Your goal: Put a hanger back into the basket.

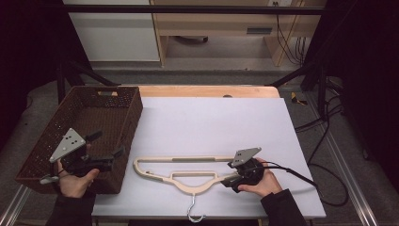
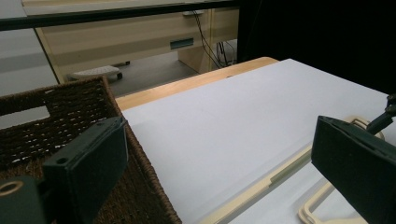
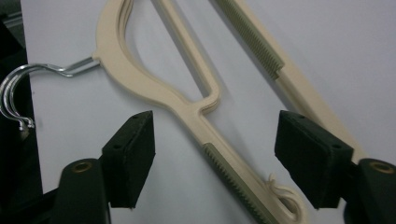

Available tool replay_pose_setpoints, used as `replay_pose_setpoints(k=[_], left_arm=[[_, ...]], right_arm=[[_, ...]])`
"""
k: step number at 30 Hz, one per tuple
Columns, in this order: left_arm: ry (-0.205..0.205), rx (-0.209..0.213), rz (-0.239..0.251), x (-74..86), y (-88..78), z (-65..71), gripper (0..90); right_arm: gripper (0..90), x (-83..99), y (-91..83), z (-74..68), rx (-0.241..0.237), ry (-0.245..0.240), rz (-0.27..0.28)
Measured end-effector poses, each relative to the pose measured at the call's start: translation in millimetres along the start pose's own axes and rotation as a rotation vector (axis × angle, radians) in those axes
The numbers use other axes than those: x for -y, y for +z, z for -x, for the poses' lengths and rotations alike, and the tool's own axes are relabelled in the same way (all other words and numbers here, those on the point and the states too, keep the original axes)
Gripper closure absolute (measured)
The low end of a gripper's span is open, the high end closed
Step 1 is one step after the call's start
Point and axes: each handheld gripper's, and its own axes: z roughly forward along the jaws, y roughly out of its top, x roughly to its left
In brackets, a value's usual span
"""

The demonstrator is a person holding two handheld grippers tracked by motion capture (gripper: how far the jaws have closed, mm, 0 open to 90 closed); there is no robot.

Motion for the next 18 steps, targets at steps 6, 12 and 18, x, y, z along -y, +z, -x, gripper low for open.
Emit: replay_pose_setpoints(k=[6, 12, 18], left_arm=[[0.009, 0.004, -0.011, 0.6, 2.8, 2.5, 3.6], [0.019, 0.011, -0.019, 0.8, 4.9, 5.2, 3.6], [0.028, 0.011, -0.028, 1.2, 7.4, 7.0, 3.6]], right_arm=[[39.9, 2.5, 12.9, 1.1, -0.032, -0.009, -0.055], [49.6, 3.9, 16.6, 4.7, -0.042, -0.028, -0.078], [52.0, 6.2, 20.0, 7.5, -0.067, -0.052, -0.088]])
